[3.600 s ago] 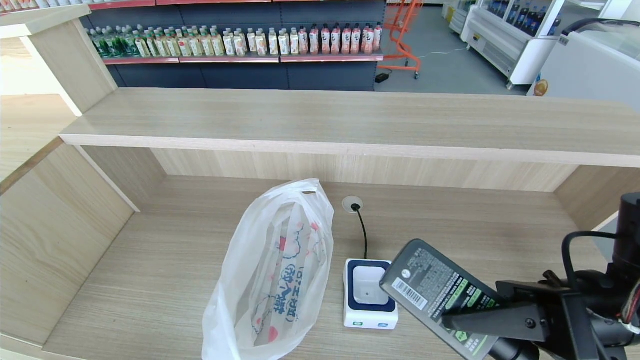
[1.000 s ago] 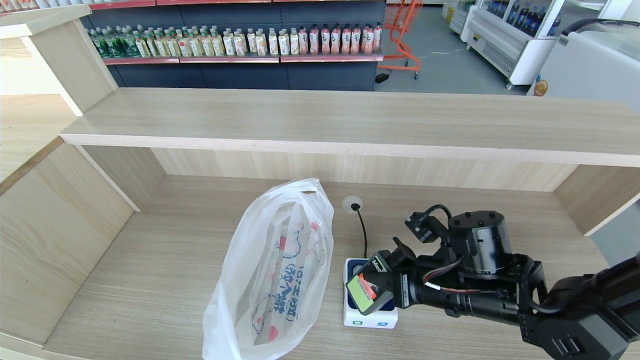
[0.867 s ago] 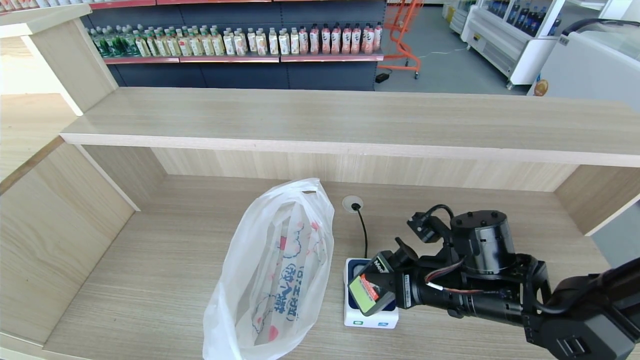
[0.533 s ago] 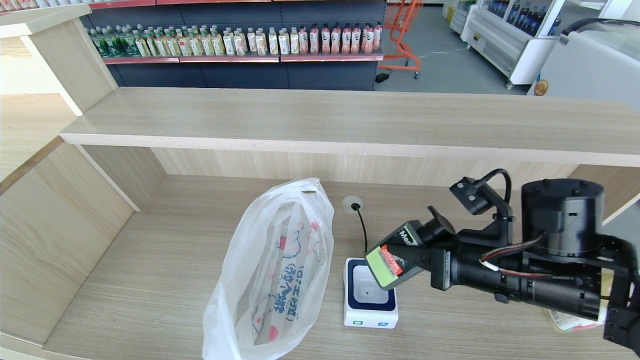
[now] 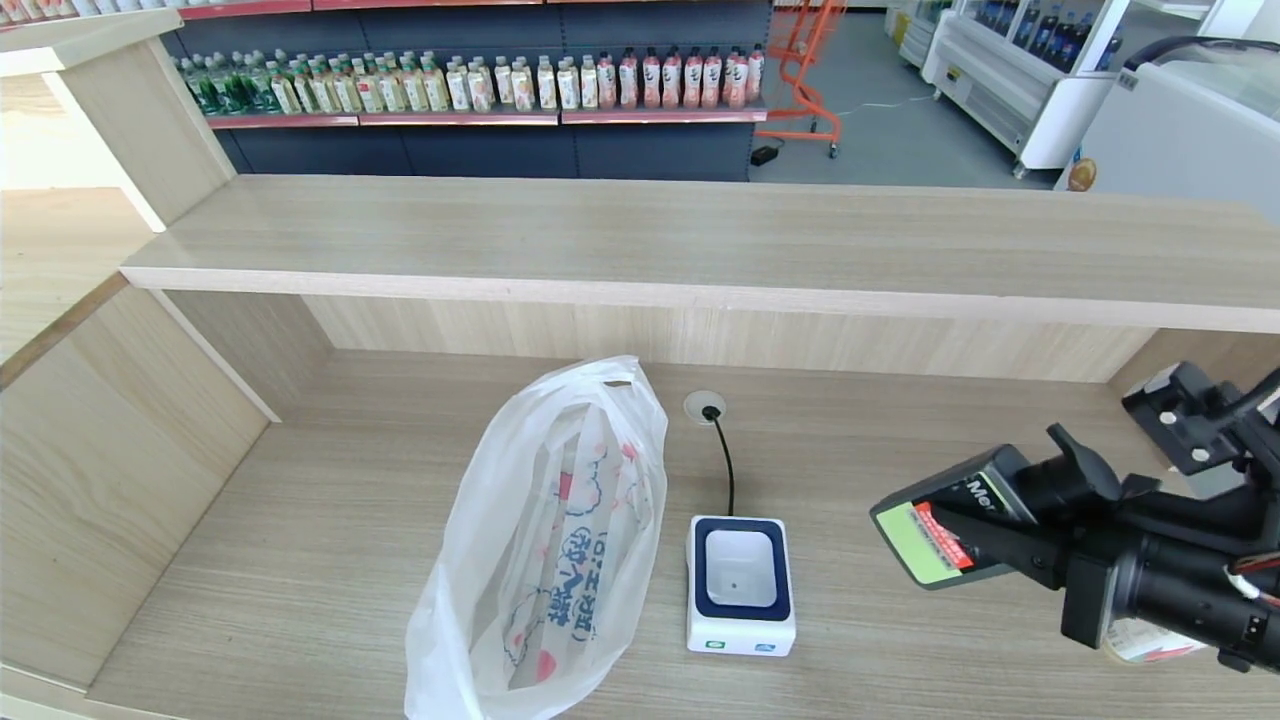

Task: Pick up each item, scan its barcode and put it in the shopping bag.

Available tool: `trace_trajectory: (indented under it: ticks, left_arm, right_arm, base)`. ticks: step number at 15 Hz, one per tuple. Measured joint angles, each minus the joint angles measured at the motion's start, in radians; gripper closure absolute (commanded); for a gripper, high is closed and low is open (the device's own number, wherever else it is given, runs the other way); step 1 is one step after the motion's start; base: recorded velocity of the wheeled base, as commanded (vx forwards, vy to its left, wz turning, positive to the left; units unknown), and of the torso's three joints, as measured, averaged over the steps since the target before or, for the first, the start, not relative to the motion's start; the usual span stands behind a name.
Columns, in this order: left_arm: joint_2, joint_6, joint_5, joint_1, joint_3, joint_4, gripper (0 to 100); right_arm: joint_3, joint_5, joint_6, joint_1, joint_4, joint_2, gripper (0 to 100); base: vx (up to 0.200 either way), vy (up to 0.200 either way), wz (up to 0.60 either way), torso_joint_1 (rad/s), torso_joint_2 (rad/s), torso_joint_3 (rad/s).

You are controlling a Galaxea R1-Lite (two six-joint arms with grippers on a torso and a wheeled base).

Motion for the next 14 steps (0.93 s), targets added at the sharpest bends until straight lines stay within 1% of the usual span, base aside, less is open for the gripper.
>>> trace_trajectory:
  ticks: [1, 5, 8, 10, 12, 14]
  left_arm:
    - [0.000, 0.000, 0.000, 0.000, 0.000, 0.000, 0]
    - [0.000, -0.003, 0.000, 0.000, 0.000, 0.000, 0]
    - [0.000, -0.003, 0.000, 0.000, 0.000, 0.000, 0]
    - [0.000, -0.002, 0.000, 0.000, 0.000, 0.000, 0]
    - [0.000, -0.002, 0.000, 0.001, 0.000, 0.000, 0]
    - [0.000, -0.002, 0.000, 0.000, 0.000, 0.000, 0]
  right_arm:
    - [0.020, 0.000, 0.000, 0.000, 0.001, -0.019, 100]
    - [0.071, 0.000, 0.000, -0.037, 0.000, -0.057, 100]
    - [0.087, 0.001, 0.004, -0.054, 0.000, -0.064, 100]
    - [0.088, 0.006, 0.009, -0.060, -0.001, -0.065, 100]
    - [0.082, 0.011, 0.049, -0.055, -0.001, -0.058, 100]
    - [0.035, 0.008, 0.195, -0.011, 0.000, -0.041, 100]
  base:
    - [0.000, 0.000, 0.00, 0.000, 0.00, 0.000]
    - [-0.200, 0.000, 0.00, 0.004, 0.00, 0.001]
    - [0.000, 0.000, 0.00, 0.000, 0.00, 0.000]
    - [0.000, 0.200, 0.00, 0.007, 0.00, 0.007]
    - [0.000, 0.200, 0.00, 0.002, 0.00, 0.005]
    - [0.000, 0.200, 0.00, 0.024, 0.01, 0.000]
